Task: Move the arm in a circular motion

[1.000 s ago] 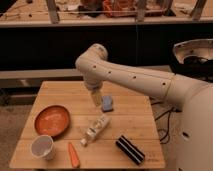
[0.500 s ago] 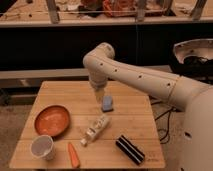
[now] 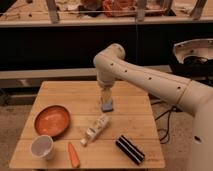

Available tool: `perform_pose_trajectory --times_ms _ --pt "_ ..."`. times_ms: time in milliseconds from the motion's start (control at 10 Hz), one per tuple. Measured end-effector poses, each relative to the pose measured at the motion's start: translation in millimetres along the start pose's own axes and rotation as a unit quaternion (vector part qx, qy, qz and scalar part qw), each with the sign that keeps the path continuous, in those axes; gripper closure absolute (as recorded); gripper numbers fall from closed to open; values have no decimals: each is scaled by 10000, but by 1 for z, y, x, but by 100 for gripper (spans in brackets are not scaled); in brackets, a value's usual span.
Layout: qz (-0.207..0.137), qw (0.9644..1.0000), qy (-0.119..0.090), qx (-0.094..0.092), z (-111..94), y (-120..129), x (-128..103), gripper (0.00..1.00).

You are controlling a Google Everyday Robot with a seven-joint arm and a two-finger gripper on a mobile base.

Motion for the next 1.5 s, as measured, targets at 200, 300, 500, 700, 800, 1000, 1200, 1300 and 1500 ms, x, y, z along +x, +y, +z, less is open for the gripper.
perform_pose_trajectory --times_ms 200,300,500,700,800,1000,1200,1300,1500 --pt "163 9998 -84 -13 -1 5 2 20" --pt "289 9995 -108 6 -1 6 5 20" --pt "407 9990 -194 -21 -2 12 5 20" --pt "604 9979 -237 -15 -5 23 16 20" --pt "647 9975 -280 -30 -5 23 13 20" --pt "697 9971 -313 -50 -4 23 14 20" --pt "816 9960 -348 -53 -5 28 21 20" --pt "1002 9942 -383 -64 -3 31 28 20" --pt "1089 9931 -422 -126 -3 38 31 20"
